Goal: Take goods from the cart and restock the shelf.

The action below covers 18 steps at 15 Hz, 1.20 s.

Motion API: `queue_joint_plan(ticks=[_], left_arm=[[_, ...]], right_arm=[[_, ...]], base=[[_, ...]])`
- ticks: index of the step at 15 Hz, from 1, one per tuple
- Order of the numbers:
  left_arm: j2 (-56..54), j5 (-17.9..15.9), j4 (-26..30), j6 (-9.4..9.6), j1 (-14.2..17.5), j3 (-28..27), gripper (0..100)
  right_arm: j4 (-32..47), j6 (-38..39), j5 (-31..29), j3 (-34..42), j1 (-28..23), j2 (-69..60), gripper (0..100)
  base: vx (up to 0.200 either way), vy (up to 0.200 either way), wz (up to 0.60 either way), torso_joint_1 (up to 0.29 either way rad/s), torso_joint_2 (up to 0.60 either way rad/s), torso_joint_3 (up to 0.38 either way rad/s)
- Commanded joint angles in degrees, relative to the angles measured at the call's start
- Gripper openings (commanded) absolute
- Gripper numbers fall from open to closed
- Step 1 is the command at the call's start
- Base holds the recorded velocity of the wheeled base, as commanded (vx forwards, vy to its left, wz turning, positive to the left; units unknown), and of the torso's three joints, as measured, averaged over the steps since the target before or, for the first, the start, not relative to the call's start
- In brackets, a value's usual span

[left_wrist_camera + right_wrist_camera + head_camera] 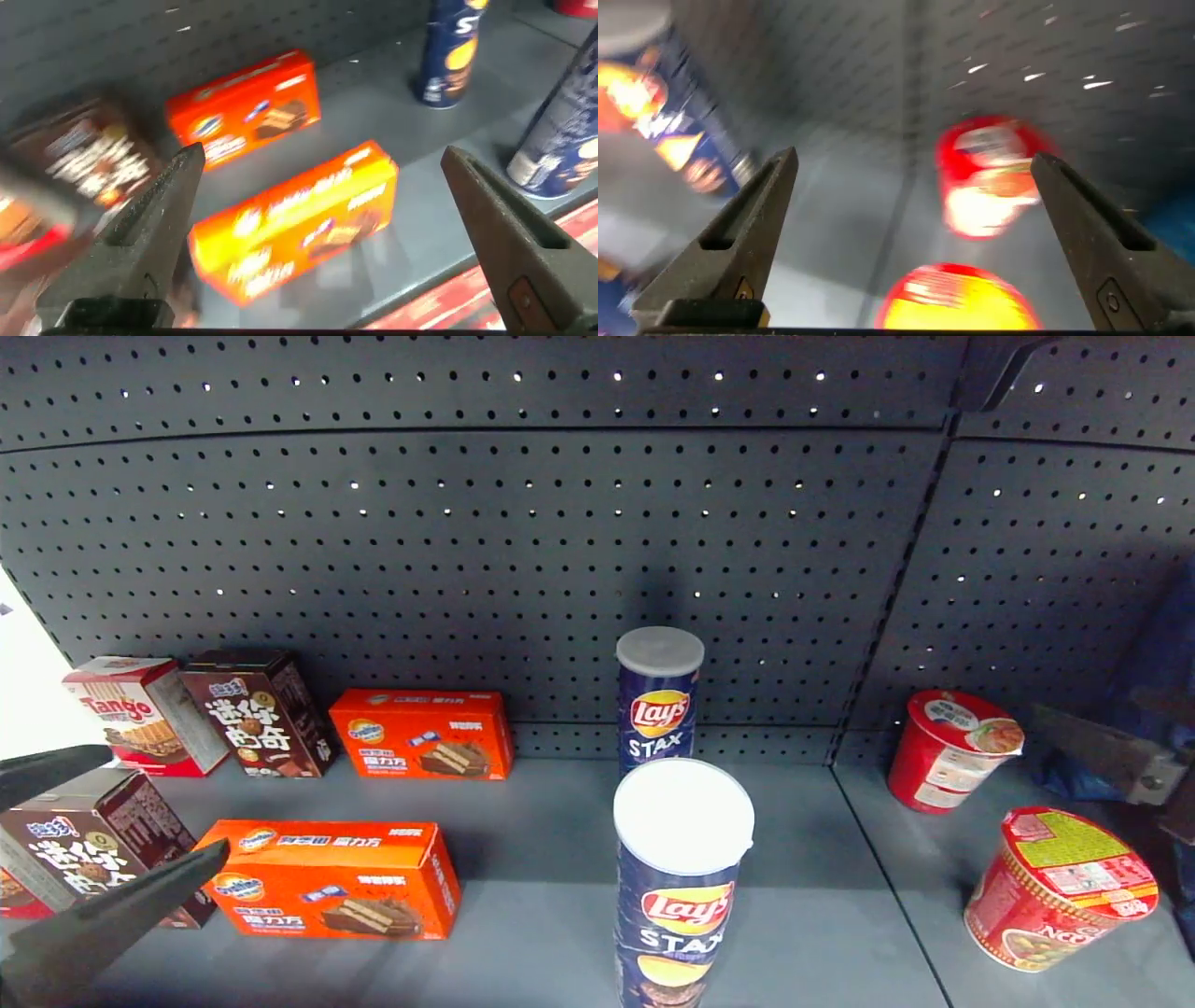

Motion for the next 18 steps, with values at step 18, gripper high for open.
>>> queue_joint_plan(ticks=[18], left_arm=[[-46.21, 11.48, 8.57, -7.95, 4.77, 24.94, 100]], right_arm=[[27.31, -0.09, -3.69, 24.38, -14.95, -56.01, 100]], base=[[0.000, 0.000, 0.00, 0.000, 0.00, 0.000]])
